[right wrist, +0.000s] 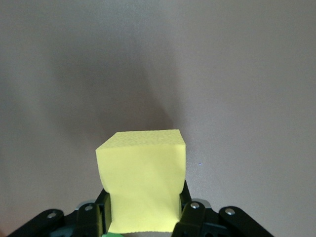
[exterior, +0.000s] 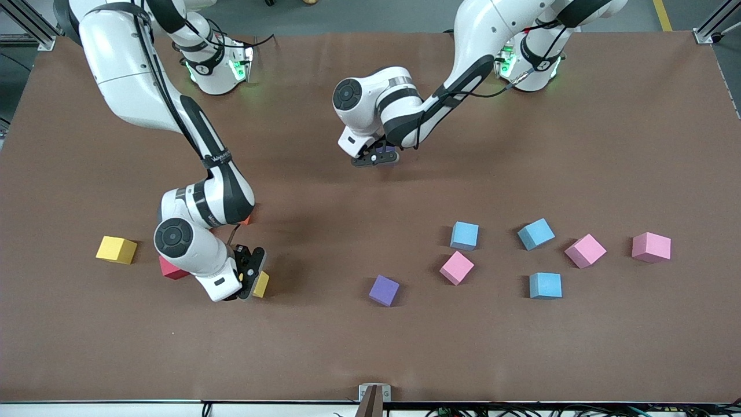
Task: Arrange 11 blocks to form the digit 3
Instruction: 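Lower the purple block with the left gripper while the right gripper carries yellow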
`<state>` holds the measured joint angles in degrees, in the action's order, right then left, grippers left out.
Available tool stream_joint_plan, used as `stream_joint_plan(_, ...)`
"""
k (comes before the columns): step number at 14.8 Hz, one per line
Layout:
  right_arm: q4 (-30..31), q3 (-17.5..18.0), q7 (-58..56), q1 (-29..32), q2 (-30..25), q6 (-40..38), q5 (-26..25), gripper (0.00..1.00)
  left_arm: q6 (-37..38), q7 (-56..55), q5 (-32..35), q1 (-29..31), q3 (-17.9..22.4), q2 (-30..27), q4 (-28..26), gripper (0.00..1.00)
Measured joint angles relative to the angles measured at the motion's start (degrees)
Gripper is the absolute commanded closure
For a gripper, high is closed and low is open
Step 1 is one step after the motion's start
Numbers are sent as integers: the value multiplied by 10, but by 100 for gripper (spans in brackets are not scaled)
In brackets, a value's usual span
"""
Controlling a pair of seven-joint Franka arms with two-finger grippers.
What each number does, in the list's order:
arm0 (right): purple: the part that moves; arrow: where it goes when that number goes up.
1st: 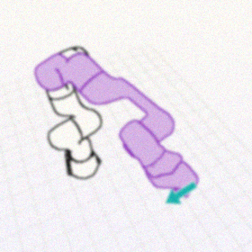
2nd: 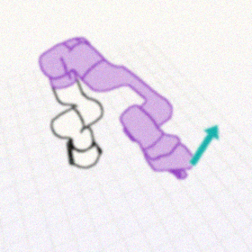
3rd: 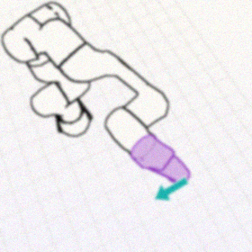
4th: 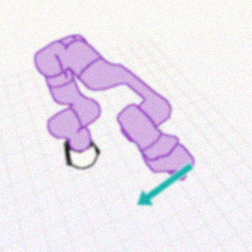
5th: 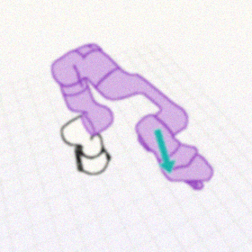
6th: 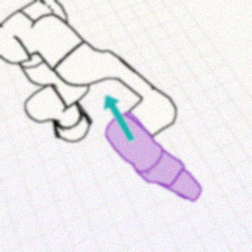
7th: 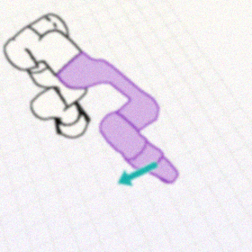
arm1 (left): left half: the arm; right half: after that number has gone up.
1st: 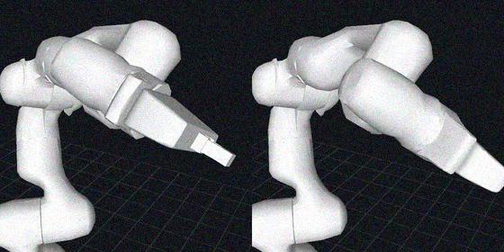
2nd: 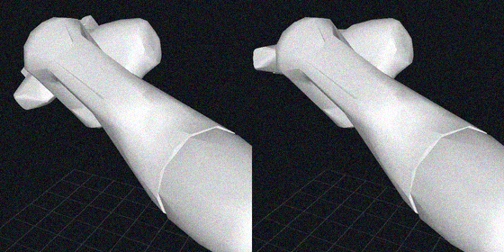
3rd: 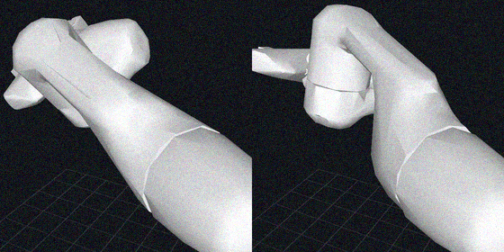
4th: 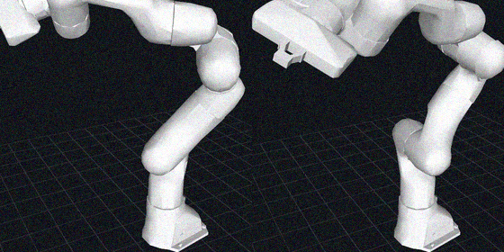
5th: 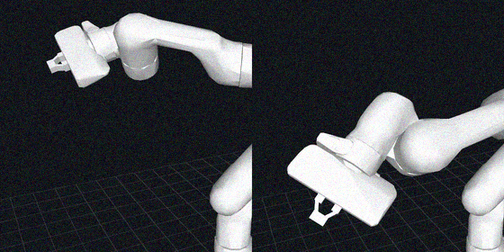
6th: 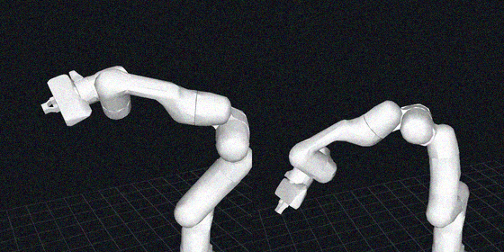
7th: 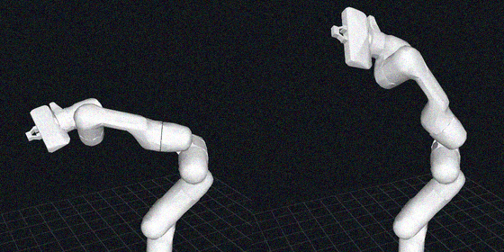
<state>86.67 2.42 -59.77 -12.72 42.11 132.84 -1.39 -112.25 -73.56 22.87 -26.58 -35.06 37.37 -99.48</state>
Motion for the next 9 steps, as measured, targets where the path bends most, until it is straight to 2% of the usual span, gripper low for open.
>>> stream_joint_plan(5,-2,6,-1,-8,-3,-33,0,72,10,-7,-47,64,0,-74,19,0)
stream_joint_plan(9,32,19,-1,-20,-43,-58,10,72,13,17,-48,169,2,-87,40,0)
